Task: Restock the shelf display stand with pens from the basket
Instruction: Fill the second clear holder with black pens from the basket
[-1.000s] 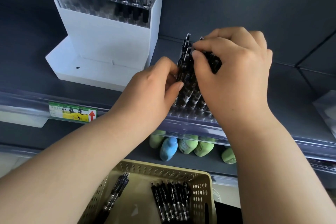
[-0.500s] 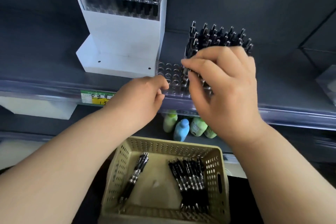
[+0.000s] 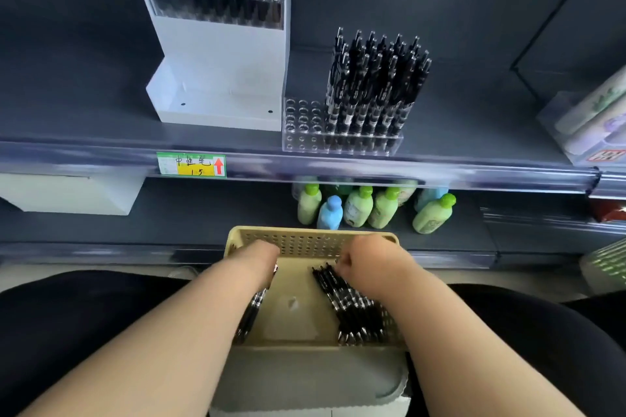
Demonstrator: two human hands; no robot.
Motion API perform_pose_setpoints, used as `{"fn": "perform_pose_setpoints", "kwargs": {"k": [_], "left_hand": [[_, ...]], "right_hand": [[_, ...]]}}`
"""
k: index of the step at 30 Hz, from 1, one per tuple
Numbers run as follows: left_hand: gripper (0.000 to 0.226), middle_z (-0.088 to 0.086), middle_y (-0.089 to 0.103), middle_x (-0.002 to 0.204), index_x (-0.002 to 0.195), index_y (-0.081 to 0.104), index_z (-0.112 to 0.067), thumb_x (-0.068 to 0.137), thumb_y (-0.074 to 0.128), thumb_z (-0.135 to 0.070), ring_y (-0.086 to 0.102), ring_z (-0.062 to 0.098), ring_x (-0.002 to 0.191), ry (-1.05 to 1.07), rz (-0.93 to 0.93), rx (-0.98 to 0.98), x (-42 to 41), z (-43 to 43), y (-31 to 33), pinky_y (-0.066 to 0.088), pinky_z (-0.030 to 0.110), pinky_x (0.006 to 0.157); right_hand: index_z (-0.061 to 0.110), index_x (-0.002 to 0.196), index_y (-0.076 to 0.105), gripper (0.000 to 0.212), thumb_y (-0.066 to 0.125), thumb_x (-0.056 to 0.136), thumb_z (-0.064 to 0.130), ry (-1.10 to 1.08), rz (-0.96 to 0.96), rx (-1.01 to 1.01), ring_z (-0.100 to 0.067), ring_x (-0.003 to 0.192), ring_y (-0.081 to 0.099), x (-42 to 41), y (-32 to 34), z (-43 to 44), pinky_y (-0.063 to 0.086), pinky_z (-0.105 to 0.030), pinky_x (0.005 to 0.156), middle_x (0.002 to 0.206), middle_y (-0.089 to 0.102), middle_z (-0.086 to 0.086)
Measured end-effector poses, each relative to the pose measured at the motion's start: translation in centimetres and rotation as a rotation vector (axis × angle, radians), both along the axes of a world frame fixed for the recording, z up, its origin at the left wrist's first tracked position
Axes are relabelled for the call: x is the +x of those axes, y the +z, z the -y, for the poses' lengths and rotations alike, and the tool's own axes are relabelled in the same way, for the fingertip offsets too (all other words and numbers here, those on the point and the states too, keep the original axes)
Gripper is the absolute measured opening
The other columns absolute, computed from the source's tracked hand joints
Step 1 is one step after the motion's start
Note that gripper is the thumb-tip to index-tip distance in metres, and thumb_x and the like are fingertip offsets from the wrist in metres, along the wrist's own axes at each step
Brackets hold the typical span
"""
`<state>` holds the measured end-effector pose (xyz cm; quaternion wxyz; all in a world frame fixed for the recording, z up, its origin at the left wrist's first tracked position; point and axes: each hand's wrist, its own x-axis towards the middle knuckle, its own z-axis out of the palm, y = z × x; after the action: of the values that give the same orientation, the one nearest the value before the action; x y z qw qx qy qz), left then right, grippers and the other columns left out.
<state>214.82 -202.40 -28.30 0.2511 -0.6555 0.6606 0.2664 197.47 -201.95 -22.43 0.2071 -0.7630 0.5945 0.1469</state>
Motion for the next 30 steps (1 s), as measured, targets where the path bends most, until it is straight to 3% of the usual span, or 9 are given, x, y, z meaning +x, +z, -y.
{"fn": "perform_pose_setpoints", "kwargs": {"k": [3,7,12,17,23,27,30], "left_hand": [[0.039,0.011,0.052,0.128,0.122,0.053,-0.009,0.086,0.044,0.000,0.053,0.030,0.116,0.127,0.011,-0.053,0.4,-0.9,-2.2,0.044,0.035,0.096],[0.047,0.013,0.047,0.136,0.135,0.041,-0.008,0.089,0.040,0.002,0.048,0.031,0.124,0.224,0.020,-0.045,0.1,-0.8,-4.2,0.041,0.038,0.100],[0.047,0.018,0.044,0.138,0.137,0.036,-0.005,0.090,0.040,0.000,0.043,0.035,0.128,0.242,0.036,-0.021,-0.5,-0.3,-5.9,0.040,0.041,0.101],[0.038,0.014,0.056,0.125,0.126,0.048,-0.007,0.088,0.045,0.000,0.054,0.032,0.115,0.226,0.005,-0.075,-1.2,0.2,-7.1,0.047,0.038,0.094],[0.030,0.009,0.060,0.114,0.120,0.052,-0.014,0.090,0.054,-0.015,0.057,0.029,0.106,0.258,-0.073,-0.108,-1.3,-0.7,-7.3,0.049,0.036,0.086],[0.024,0.008,0.060,0.113,0.116,0.053,-0.016,0.093,0.051,-0.022,0.058,0.029,0.103,0.298,-0.213,-0.193,-1.0,-0.8,-5.9,0.047,0.033,0.080],[0.027,0.006,0.061,0.118,0.119,0.055,-0.018,0.093,0.052,-0.026,0.057,0.027,0.107,0.378,-0.351,-0.283,-1.0,-0.7,-3.8,0.044,0.030,0.084]], "right_hand": [[0.013,0.104,0.064,0.021,0.051,0.088,0.018,-0.099,-0.031,0.158,-0.027,0.095,0.062,1.0,-4.7,0.1,0.050,-0.031,0.079,0.107,0.064,-0.006],[0.010,0.118,0.060,0.028,0.047,0.093,0.013,-0.157,0.002,0.228,-0.029,0.112,0.056,2.2,-9.0,0.3,0.047,-0.036,0.093,0.122,0.059,-0.010],[0.012,0.121,0.052,0.029,0.046,0.095,0.022,-0.256,0.020,0.253,-0.031,0.111,0.055,2.6,-11.9,-0.9,0.047,-0.037,0.090,0.120,0.057,-0.010],[0.005,0.140,0.023,0.051,0.034,0.092,-0.004,-0.268,-0.080,0.146,-0.032,0.109,0.058,3.2,-13.6,-0.9,0.049,-0.040,0.082,0.124,0.055,-0.013],[0.011,0.124,0.051,0.033,0.042,0.093,0.007,-0.143,-0.147,0.231,-0.029,0.112,0.056,3.7,-12.6,-0.9,0.047,-0.037,0.085,0.124,0.056,-0.008],[0.017,0.121,0.051,0.034,0.048,0.093,0.035,-0.241,0.003,0.230,-0.028,0.112,0.055,3.5,-12.0,-1.1,0.046,-0.036,0.087,0.126,0.050,-0.006],[0.016,0.115,0.052,0.030,0.050,0.091,0.034,-0.306,0.201,0.113,-0.027,0.109,0.055,3.4,-10.4,-1.1,0.046,-0.034,0.086,0.119,0.054,-0.007]]}}
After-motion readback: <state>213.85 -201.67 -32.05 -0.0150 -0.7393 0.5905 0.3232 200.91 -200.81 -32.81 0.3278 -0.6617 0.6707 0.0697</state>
